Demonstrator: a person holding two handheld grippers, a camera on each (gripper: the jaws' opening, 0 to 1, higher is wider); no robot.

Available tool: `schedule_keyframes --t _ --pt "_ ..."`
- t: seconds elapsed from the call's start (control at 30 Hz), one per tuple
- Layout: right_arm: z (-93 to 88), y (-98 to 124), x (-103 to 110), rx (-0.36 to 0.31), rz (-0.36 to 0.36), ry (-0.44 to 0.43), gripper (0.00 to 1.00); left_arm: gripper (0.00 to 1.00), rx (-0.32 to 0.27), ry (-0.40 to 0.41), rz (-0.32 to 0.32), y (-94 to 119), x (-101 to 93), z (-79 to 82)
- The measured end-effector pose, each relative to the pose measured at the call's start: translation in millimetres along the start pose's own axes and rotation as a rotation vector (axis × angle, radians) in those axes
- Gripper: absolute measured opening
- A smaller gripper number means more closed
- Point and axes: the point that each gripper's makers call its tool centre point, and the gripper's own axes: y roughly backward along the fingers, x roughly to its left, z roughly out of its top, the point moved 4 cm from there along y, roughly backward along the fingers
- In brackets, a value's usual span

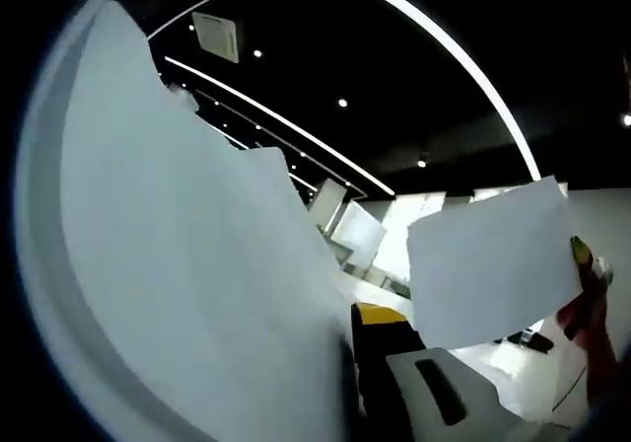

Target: Organize the stack of printing papers by aligning and flattening the scattered papers on the table

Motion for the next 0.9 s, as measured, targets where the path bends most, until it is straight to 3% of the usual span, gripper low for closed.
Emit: schedule_keyframes --t 0.33,0.9 --pt "11.1 -3.3 7.5 -0.051 0.028 -0.008 0.0 0.15 -0.002 0.003 -0.001 0.2 0.9 0.6" --pt "2.6 -19.4 16.7 -0.047 0.076 -0.042 0.0 0.15 -0.002 0.009 -0.005 0.4 1.6 0.9"
